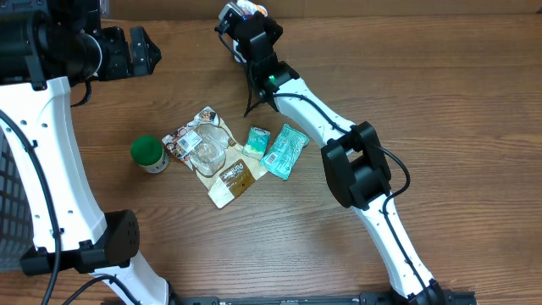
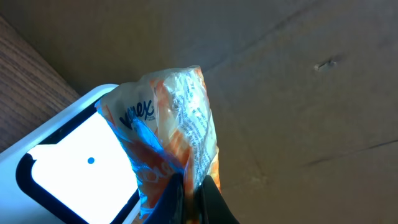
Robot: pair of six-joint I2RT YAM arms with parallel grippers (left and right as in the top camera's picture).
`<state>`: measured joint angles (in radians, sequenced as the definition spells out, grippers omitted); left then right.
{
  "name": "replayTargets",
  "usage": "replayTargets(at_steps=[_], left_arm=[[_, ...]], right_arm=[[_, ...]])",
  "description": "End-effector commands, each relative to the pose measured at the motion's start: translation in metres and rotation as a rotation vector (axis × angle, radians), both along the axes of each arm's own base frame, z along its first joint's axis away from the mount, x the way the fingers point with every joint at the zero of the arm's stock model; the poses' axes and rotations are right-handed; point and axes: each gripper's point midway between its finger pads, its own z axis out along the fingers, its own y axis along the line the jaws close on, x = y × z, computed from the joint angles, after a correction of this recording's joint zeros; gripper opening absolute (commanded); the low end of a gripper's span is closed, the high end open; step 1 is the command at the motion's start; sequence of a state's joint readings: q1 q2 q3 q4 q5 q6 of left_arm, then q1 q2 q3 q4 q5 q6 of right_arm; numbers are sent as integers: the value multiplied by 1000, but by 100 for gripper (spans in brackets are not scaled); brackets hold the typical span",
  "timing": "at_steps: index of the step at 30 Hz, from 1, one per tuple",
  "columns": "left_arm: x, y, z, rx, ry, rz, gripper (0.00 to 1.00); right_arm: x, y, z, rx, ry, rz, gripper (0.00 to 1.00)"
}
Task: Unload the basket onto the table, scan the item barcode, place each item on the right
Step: 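Lift the orange pack and hold it over the white scanner, then move the orange pack to the table's right side and release it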
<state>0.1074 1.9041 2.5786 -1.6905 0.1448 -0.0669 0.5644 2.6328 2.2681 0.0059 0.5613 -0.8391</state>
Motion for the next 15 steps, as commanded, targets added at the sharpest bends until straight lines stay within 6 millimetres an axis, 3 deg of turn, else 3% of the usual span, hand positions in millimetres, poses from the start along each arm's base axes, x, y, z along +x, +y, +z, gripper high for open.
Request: replayTargets(at_steps=[1,6,12,15], left_arm=[[1,2,2,13,-9,-11,100],[1,2,2,13,-9,-11,99],[1,2,2,13,-9,-11,100],[1,2,2,13,-9,-11,100]], right_arm=[[1,0,13,9,-18,3,4],[-1,0,26,22,-24,8,4],[-19,5,73,284,72,81,4],[-30,-3,104,420,104,72,4]])
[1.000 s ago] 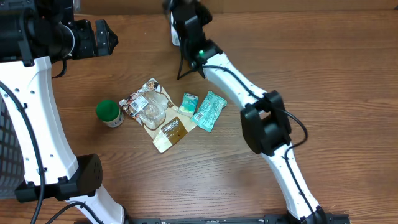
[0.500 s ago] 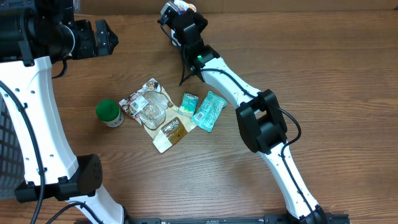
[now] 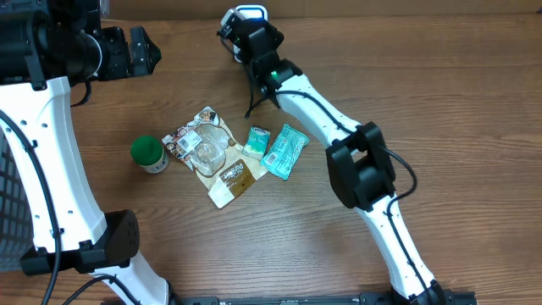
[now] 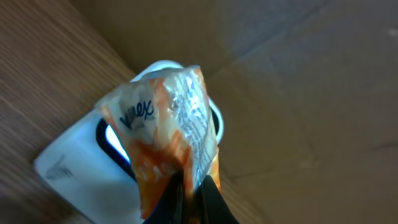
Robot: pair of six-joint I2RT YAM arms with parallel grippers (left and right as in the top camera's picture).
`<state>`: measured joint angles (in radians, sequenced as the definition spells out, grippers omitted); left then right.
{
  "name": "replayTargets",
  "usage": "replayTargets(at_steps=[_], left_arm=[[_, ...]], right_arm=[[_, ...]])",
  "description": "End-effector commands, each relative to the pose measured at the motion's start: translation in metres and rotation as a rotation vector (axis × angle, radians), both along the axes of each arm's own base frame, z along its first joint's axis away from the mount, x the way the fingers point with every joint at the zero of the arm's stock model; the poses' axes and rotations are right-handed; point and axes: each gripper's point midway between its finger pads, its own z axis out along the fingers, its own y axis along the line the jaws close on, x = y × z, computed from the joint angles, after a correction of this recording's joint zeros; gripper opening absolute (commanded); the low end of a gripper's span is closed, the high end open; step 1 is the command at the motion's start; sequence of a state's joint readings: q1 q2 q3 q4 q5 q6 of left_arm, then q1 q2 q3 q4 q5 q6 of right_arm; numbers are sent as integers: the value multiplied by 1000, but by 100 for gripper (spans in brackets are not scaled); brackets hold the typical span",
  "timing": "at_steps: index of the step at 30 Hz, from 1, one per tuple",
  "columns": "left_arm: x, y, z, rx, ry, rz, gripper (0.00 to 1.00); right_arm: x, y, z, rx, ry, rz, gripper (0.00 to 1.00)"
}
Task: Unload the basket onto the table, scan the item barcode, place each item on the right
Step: 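Move the orange pack to the table's right side and release it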
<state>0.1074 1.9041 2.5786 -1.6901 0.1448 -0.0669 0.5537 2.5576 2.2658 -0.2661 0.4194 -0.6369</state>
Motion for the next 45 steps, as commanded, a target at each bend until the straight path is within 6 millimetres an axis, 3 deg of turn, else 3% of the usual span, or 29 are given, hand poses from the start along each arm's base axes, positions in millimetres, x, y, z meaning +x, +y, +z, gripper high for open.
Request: replayTargets(at_steps=[1,7,10,13,16,21,24,29,34,37,39,42,45], left_arm=[[1,2,2,13,-9,-11,100],[1,2,2,13,-9,-11,100],[1,2,2,13,-9,-11,100],[1,2,2,13,-9,-11,100],[1,2,2,13,-9,-11,99],[1,2,2,13,-9,-11,100],[1,2,2,13,-9,-11,99],[1,2,2,13,-9,-11,100],[1,2,2,13,-9,-11,99],[1,2,2,13,-9,-11,100],[1,2,2,13,-9,-11,99],[1,2,2,13,-9,-11,100],[1,2,2,13,-9,-11,99]], right_arm=[[-14,-11,129,351,-77,-29,4],[-73,-39,197,767,191,-54,4],[-96,-86,201,932,359,-204,4],[-118,-157,169,970,525,-478,4],[-150,-226,120,933,695,-771,4],[-191,-300,50,880,888,-1075,4],[-204,-331,13,884,935,-1183,4],[-227,-356,-45,886,999,-1286,4],[-249,-367,-78,825,1026,-1351,4],[-255,-372,-80,774,1026,-1354,13],[-256,-372,-79,756,1039,-1332,32],[-256,-372,-74,734,1051,-1297,52],[-245,-366,-56,742,1065,-1192,59]])
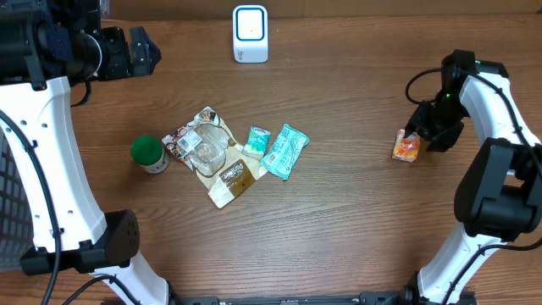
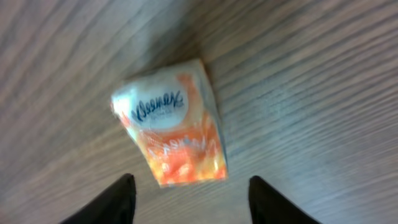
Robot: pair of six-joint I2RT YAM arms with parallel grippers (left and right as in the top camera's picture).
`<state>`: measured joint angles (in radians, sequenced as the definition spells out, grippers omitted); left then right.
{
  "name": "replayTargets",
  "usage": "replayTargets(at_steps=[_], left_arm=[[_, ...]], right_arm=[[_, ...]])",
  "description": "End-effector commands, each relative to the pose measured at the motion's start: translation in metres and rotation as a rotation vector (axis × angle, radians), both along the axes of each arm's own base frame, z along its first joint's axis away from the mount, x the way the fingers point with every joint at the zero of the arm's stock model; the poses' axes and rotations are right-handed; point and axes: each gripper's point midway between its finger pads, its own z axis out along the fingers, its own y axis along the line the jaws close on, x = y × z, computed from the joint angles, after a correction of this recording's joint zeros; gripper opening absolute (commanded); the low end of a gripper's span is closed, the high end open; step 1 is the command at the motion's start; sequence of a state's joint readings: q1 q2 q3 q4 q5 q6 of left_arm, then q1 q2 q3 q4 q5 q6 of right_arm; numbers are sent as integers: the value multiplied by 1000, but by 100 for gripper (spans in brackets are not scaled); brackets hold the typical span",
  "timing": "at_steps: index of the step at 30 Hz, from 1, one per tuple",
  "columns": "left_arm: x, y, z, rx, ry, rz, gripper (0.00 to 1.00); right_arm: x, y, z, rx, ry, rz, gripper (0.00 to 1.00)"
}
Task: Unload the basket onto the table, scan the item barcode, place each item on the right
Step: 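Move the orange pack to the table's right side and release it, then reach the right gripper to the mint-green tissue pack and grasp it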
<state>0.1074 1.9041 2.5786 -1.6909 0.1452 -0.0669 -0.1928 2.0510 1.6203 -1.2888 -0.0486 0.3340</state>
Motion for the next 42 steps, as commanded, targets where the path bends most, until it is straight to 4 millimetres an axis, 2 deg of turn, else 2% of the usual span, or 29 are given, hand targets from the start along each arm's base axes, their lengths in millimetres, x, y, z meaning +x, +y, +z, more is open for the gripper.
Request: replayTargets(at_steps=[1,4,5,6,9,12,15,17,19,22,27,33,40,42], left_arm=[[1,2,2,13,-9,-11,100],[1,2,2,13,-9,-11,99],[1,2,2,13,-9,-11,99],[1,2,2,13,-9,-11,100],[1,2,2,13,-9,-11,100],[1,2,2,13,-9,-11,99],[1,2,2,13,-9,-11,99],[1,2,2,13,-9,-11,99],[1,2,2,13,-9,-11,99],[1,2,2,13,-9,-11,99],[1,2,2,13,-9,-11,100],[1,2,2,13,-9,-11,100],[1,2,2,13,-9,-11,99],[1,2,2,13,-9,-11,100]], right_arm=[[23,4,28,32,-101,108,62],[47,27,60,130,-221,244,68],[61,51,79,214,-313,335,69],[68,66,89,257,-360,381,69],[80,105,99,299,-430,494,72],[83,148,89,312,-444,649,75],[78,194,68,336,-423,814,81],[74,217,51,335,-391,884,81],[71,231,32,331,-353,922,81],[66,244,10,356,-317,961,80],[60,247,-17,390,-267,1003,75],[49,261,-17,516,-294,1076,71],[44,260,-37,517,-288,1078,71],[42,260,-41,521,-285,1075,67]])
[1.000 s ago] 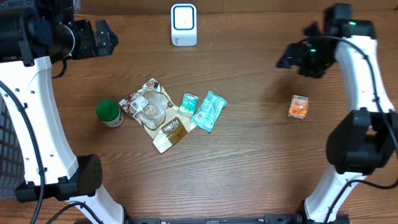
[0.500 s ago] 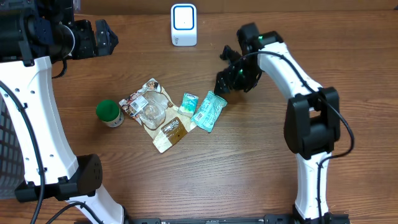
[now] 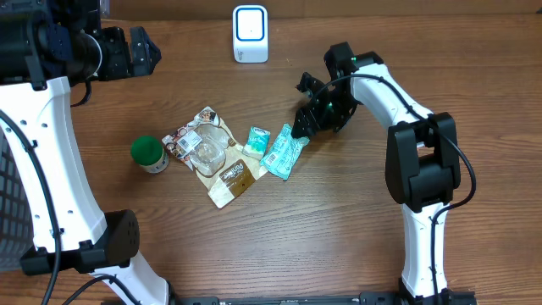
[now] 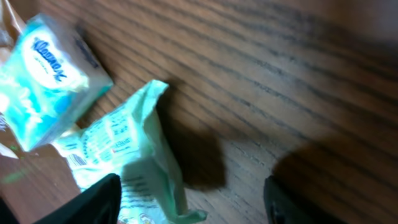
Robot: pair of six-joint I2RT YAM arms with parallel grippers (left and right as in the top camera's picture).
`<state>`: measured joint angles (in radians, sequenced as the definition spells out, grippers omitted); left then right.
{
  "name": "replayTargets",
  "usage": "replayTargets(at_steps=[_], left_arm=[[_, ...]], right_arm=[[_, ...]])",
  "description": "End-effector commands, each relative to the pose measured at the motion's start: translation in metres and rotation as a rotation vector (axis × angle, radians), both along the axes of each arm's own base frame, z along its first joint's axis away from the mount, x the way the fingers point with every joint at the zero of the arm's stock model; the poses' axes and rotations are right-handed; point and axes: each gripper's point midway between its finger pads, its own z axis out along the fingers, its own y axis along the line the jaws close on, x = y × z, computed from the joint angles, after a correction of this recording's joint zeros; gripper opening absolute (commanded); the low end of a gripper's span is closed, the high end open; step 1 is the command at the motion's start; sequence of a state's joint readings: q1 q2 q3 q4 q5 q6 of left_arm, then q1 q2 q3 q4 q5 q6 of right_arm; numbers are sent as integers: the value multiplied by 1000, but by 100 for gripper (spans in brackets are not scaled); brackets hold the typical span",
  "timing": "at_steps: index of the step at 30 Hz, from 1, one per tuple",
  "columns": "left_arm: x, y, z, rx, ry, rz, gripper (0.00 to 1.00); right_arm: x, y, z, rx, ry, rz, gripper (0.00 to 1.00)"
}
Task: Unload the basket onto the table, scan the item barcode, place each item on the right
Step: 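Reach the right gripper to the mint-green tissue pack and grasp it, then lift the green tissue pack and hold it over the white scanner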
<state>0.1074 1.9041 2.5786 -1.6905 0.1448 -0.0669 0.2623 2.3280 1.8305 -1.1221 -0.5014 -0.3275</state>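
Note:
The white scanner (image 3: 250,34) with its lit screen stands at the table's far edge. In the middle lies a pile of items, among them a teal packet (image 3: 284,151) and a small blue Kleenex pack (image 3: 256,141). My right gripper (image 3: 306,110) hangs open just right of the teal packet (image 4: 130,162), its dark fingers (image 4: 93,200) spread wide and empty. The blue Kleenex pack (image 4: 50,68) shows at the upper left of the wrist view. The left gripper (image 3: 140,51) stays at the far left, its jaws unclear. No orange tissue pack shows.
A green-lidded jar (image 3: 148,154) stands left of the pile. A clear plastic cup (image 3: 206,152) rests on printed snack packets (image 3: 190,135), with a brown packet (image 3: 230,180) in front. The right arm's lower link (image 3: 419,169) crosses the right side of the table.
My right gripper, then open over the orange Kleenex pack on the right side of the table, is now open beside the teal packet in the middle. The orange pack is out of view.
My right gripper first held the orange Kleenex pack in front of the scanner's lit screen, and still did half a second later. Then the pack lay on the table at the right with the gripper open above it. Now the gripper is at the pile.

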Motion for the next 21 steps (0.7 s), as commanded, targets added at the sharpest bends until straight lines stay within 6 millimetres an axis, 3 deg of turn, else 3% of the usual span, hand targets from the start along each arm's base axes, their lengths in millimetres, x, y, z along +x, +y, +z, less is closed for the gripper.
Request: replayTargets(at_steps=[1,5,16,18,19,21], left_arm=[[1,2,2,13,-9,-11,99],[1,2,2,13,-9,-11,100],[1,2,2,13,-9,-11,100],[1,2,2,13,-9,-11,99],[1,2,2,13,-9,-11,100],[1,2,2,13,-9,-11,100]], right_arm=[[-7,3,-5,31,13,18,64],[-13,7,-6,54,40,17,47],[-52,23,-25,35,127,75,47],[-57,25,-27,30,141,75,39],[-58,25,-27,29,147,71,25],[-58,27,-25,36,170,39,9]])
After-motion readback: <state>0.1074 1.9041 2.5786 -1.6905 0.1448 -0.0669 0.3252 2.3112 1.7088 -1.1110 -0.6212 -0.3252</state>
